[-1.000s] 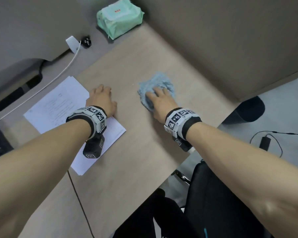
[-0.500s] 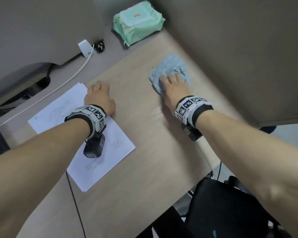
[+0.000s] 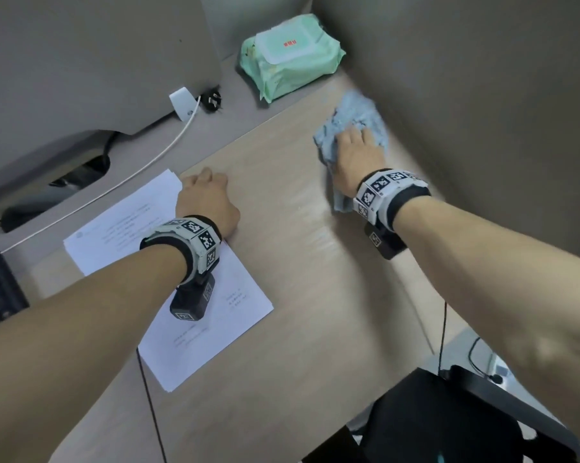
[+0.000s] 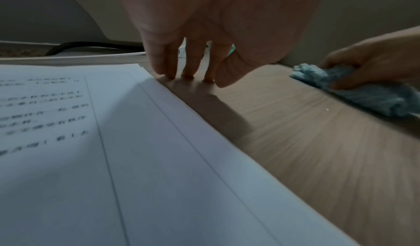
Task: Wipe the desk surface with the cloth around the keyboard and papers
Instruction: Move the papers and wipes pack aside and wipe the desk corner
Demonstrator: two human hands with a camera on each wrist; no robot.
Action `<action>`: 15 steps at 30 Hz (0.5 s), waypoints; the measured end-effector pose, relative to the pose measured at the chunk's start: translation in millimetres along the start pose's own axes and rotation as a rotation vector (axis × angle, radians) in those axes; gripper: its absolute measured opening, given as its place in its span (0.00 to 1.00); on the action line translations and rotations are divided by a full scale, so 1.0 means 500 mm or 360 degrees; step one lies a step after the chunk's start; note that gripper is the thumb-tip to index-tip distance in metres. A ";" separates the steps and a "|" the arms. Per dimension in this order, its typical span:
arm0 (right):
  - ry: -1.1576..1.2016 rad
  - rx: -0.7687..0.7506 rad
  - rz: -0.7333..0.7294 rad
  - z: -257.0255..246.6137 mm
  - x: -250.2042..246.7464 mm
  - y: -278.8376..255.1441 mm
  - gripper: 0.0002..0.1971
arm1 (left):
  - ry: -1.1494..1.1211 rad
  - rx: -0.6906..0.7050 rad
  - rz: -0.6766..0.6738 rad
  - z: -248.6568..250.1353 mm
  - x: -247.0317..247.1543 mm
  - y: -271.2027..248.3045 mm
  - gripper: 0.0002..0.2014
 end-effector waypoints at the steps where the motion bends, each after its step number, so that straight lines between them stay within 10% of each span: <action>1: -0.0011 -0.0093 -0.0041 -0.043 -0.001 -0.007 0.39 | 0.0007 0.0004 -0.0007 -0.001 -0.001 0.001 0.22; 7: -0.0197 -0.0862 -0.0060 -0.186 0.057 -0.166 0.46 | 0.0021 0.0046 -0.0004 -0.019 -0.017 0.014 0.14; 15: -0.0024 -0.0108 -0.0011 -0.066 -0.028 0.028 0.37 | 0.0049 0.0032 -0.0041 -0.022 -0.013 0.011 0.23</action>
Point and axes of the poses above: each hand's wrist, its own y-axis towards the middle knuckle, its own x-axis out of the palm, z = x × y, the point moved 3 cm from there along y, towards the middle knuckle, and after that the axes turned 12 degrees about x, right-handed, at the moved point
